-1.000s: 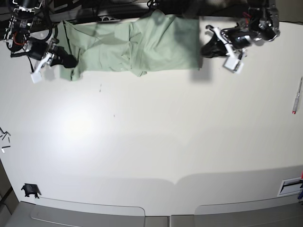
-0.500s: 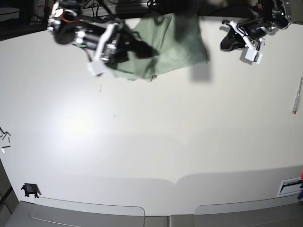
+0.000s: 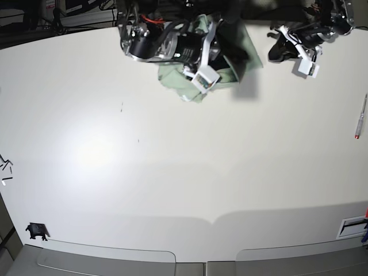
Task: Fold the T-shirt properly
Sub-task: 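Lift the collar end with the right gripper and fold it toward the left gripper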
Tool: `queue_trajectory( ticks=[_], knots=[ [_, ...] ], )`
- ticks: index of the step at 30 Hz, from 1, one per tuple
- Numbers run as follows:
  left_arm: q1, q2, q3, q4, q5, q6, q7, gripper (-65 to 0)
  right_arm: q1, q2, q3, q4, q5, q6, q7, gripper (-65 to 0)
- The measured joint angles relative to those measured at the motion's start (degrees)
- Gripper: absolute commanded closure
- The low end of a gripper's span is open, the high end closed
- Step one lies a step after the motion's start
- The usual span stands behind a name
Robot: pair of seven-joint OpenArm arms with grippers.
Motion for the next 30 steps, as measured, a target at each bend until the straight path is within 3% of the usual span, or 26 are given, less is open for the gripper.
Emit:
queue_trajectory(
  ticks=[6, 9, 11, 14, 16, 21, 24, 26, 28, 30],
  knots=[
    [0.02, -0.09, 0.00, 0.00, -0.02, 0.00, 0.04, 0.0, 0.02, -0.09, -0.28, -1.57, 0.15, -0.02, 0.72, -2.3],
    [0.02, -1.70, 0.00, 0.00, -0.02, 0.00, 0.17, 0.0, 0.02, 0.04, -0.28, -1.62, 6.62, -0.02, 0.70, -26.5],
    [0.02, -2.84, 0.00, 0.00, -0.02, 0.00, 0.17, 0.0, 0.02, 0.04, -0.28, -1.62, 12.02, -0.02, 0.68, -31.2],
    [0.00, -3.69, 0.00, 0.00, -0.07, 0.02, 0.15, -7.5, 0.04, -0.81, -0.28, -1.62, 18.91, -0.02, 0.79, -31.2],
    [0.02, -3.87, 0.00, 0.00, -0.48, 1.09, -0.31, -10.6, 0.02, -1.92, -0.39, -1.62, 20.09, 0.00, 0.83, -31.2],
    [0.02, -4.00, -0.11, 0.00, -0.46, 1.51, -1.31, -11.3, 0.61, -2.82, -0.98, -1.62, 20.90, -0.02, 0.79, -31.2],
    [0.00, -4.07, -1.31, 0.04, -1.33, 1.51, -1.33, -11.3, 2.05, -2.80, 0.26, -1.62, 16.39, 0.00, 0.48, -31.1],
    [0.09, -4.39, -2.93, 0.09, -5.25, 1.49, -1.01, -11.2, 3.54, -2.82, 2.49, -1.62, 11.98, -0.02, 0.26, -31.0],
    [0.11, -4.66, -4.66, 0.13, -9.79, -0.15, 0.59, -5.8, 5.11, -2.82, 5.57, -1.62, 8.50, -0.02, 0.57, -30.4],
    [0.13, -4.68, -5.29, 0.15, -14.32, 0.02, 2.60, 0.0, 6.64, -2.82, 9.07, -1.62, 6.16, -0.02, 0.50, -21.4]
  ],
)
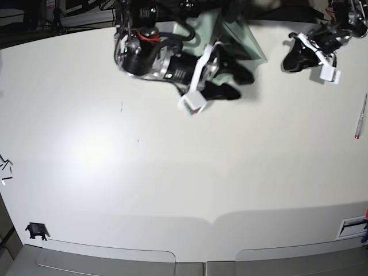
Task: Fold the T-shirt properly
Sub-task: 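Lift the collar end with the right gripper and fold it toward the left gripper, then fold the hem end with the left gripper onto the folded collar end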
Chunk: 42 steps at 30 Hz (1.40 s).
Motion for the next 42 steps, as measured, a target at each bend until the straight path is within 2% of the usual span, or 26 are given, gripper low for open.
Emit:
queue_trajectory(
  ticks=[2, 3, 5, 8, 11, 15, 18, 22, 26, 30, 32, 35, 38, 40, 42],
  knots=[
    [0.00, 0.22, 0.13, 0.00, -4.81, -0.02, 2.89, 0.0, 1.46, 0.02, 3.69, 0.00, -1.53, 0.02, 0.00, -3.7],
    [0.02, 0.37, 0.17, 0.00, -7.50, -0.02, 4.07, 0.0, 2.34, 0.00, 5.46, 0.00, -2.23, 0.00, 0.00, 0.0],
    [0.02, 0.24, 0.98, 0.02, -11.78, -0.07, 6.58, 0.0, 3.67, 0.17, 8.26, 0.00, -3.10, 0.00, 0.31, 0.0],
    [0.00, 0.00, 5.03, 0.07, -14.88, 0.00, 9.75, 0.0, 5.29, 1.38, 9.86, -1.33, -3.23, 0.04, 0.70, 0.0],
    [-0.02, 0.15, 10.99, 0.07, -14.45, -0.02, 10.25, 0.0, 7.15, 2.82, 9.09, -7.37, -5.44, 0.15, 0.81, 0.0],
    [-0.13, 0.11, 18.29, 0.11, -10.32, -0.02, 10.27, 0.0, 9.31, 3.19, 7.89, -18.69, -6.88, 0.07, 0.48, 0.0],
    [-0.13, 0.02, 22.40, 0.11, -2.75, -0.13, 9.09, 0.0, 10.08, 3.17, 6.54, -24.87, -6.40, 0.09, 0.31, 0.0],
    [0.00, 0.15, 24.44, 0.11, 11.61, -0.07, 1.86, 0.0, 9.86, 3.19, 5.97, -27.78, -7.34, 0.02, -2.01, 0.0],
    [0.00, 0.15, 24.44, 0.11, 24.90, 8.09, -3.41, 0.0, 10.05, 4.68, 5.97, -27.76, -7.58, 0.02, -2.10, 0.0],
    [-0.07, 0.22, 24.59, 0.66, 36.98, 14.27, -8.28, 0.0, 10.03, 7.69, 5.97, -27.76, -7.43, 0.07, -4.17, 0.0],
    [-0.42, 0.20, 24.59, 0.70, 41.55, 15.98, -11.63, 0.0, 10.01, 8.79, 5.97, -27.76, -7.30, 0.17, -4.79, 0.0],
    [-0.83, 0.20, 24.57, 0.68, 44.33, 17.86, -14.71, 0.0, 10.05, 9.35, 6.01, -27.76, -6.05, 0.17, -6.91, 0.0],
    [-4.04, 0.24, 24.55, 0.48, 45.18, 18.34, -15.06, 0.0, 9.90, 9.25, 5.97, -27.74, 0.02, 0.20, -11.41, 0.0],
    [-7.13, 0.20, 24.52, 0.26, 45.97, 21.29, -14.49, 0.0, 9.44, 9.27, 5.95, -27.67, 3.93, 0.17, -11.98, 0.0],
    [-10.38, 0.07, 24.41, 0.24, 47.06, 23.39, -14.49, 0.0, 9.29, 9.25, 5.95, -27.52, 4.37, 0.17, -10.91, 0.0]
  ],
)
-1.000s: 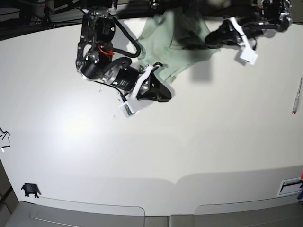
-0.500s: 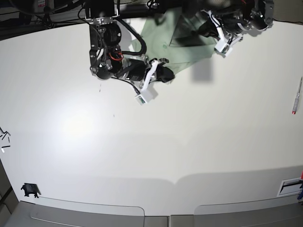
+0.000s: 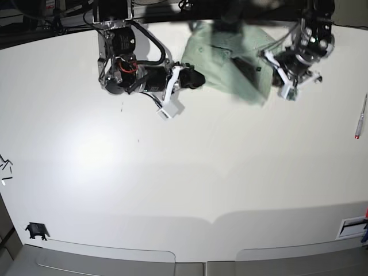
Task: Fold the T-shirt properly
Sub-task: 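Fold the hem end with the left gripper onto the folded collar end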
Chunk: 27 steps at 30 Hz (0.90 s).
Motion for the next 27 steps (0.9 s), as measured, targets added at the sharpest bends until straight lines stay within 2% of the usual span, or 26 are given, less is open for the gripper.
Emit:
queue_trajectory(
  ticks=[4, 9, 10, 14, 17, 21, 25, 27],
  knots=[
    [-5.38, -0.13, -0.31, -0.02, 1.03, 1.29, 0.11, 0.0, 0.44, 0.00, 0.02, 2.10, -0.17, -0.02, 5.70, 0.0],
    [-5.42, -1.49, -3.37, 2.93, 0.92, 1.29, 3.58, 0.0, 1.38, -0.02, -0.22, 7.67, -0.17, -0.13, 6.36, 0.0],
    [-4.83, -1.81, -4.46, 3.67, 0.87, 2.40, 3.39, 0.0, 1.33, 0.00, -0.79, 9.20, -0.04, -0.15, 6.21, 0.0],
    [-1.33, -2.16, -10.84, 5.88, 0.63, 4.04, 2.71, 0.0, 1.53, 0.00, -6.10, 12.70, 0.00, -0.04, 4.07, 0.0],
    [0.76, -2.25, -15.58, 5.81, 0.66, 6.99, 1.88, 0.0, 0.98, 0.02, -12.92, 12.72, -0.76, -0.02, 3.58, 0.0],
    [2.40, -2.43, -20.48, 5.86, 0.61, 8.41, -0.66, 0.0, 0.59, 0.02, -24.44, 12.66, -8.44, 0.02, 3.87, 0.0],
    [3.45, -2.38, -21.44, 5.86, 0.63, 8.37, -0.59, 0.0, 0.57, 0.15, -33.11, 12.55, -24.92, 0.07, 12.85, 0.0],
    [3.78, -2.38, -21.44, 5.86, 0.35, 8.35, -0.66, 0.0, 0.63, 0.13, -35.28, 11.17, -30.51, 0.04, 18.38, 0.0]
  ],
)
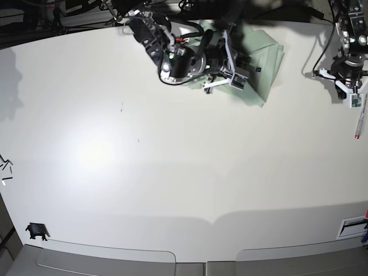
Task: Fold the T-shirt properly
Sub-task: 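Fold the hem end with the left gripper onto the folded collar end, then drag the folded bundle with the right gripper toward the table corner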
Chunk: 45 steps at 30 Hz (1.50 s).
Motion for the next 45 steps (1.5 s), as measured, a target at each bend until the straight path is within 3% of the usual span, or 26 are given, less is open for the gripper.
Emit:
queue_trajectory(
  ticks=[6, 7, 11, 14, 22, 28, 32, 36, 41, 45],
  knots=[
    [0.44, 0.13, 0.00, -0.04, -1.64, 0.00, 0.07, 0.0, 0.20, -0.20, -0.24, -11.10, -6.64, 0.00, 8.02, 0.0],
    [0.44, 0.13, 0.00, -0.04, -1.66, -0.02, 0.04, 0.0, 0.44, -0.17, 0.52, -13.00, -7.06, -1.16, 8.57, 0.0],
    [0.44, 0.11, 0.00, -0.04, -1.86, -0.02, 0.07, 0.0, 0.28, -0.61, 5.86, -17.38, -8.26, -5.90, 10.14, 0.0],
    [0.46, 0.13, 0.00, -0.04, -1.84, 0.00, 0.11, 0.0, 0.09, 0.07, 12.35, -17.70, -7.78, -6.51, 10.99, 0.0],
    [0.44, 0.13, 0.00, -0.04, -1.84, 0.02, 0.04, 0.0, 1.53, 7.58, 36.50, -17.81, -8.87, -9.53, 9.79, 0.0],
    [0.44, 0.24, 0.00, -0.04, -1.86, 0.00, 0.02, 0.0, 0.90, 14.82, 48.02, -18.12, -7.85, -9.53, 7.96, 0.0],
    [0.44, 0.13, 0.00, -0.04, -1.84, 0.00, 0.04, 0.0, 0.24, 19.93, 52.59, -18.47, -7.61, -10.36, 6.38, 0.0],
    [0.44, 0.11, 0.00, -0.04, -1.84, -0.02, 0.02, 0.0, -0.61, 22.32, 55.23, -18.82, -4.11, -10.40, 5.35, 0.0],
    [0.46, 0.13, 0.00, -0.04, -1.84, -0.02, 0.02, 0.0, 1.16, 22.84, 55.23, -18.78, 0.20, -10.43, 4.00, 0.0],
    [0.44, 0.15, 0.00, -0.04, -1.84, 0.00, -3.28, 0.0, 4.42, 22.91, 55.28, -13.31, 3.85, -10.51, 3.17, 0.0]
  ],
)
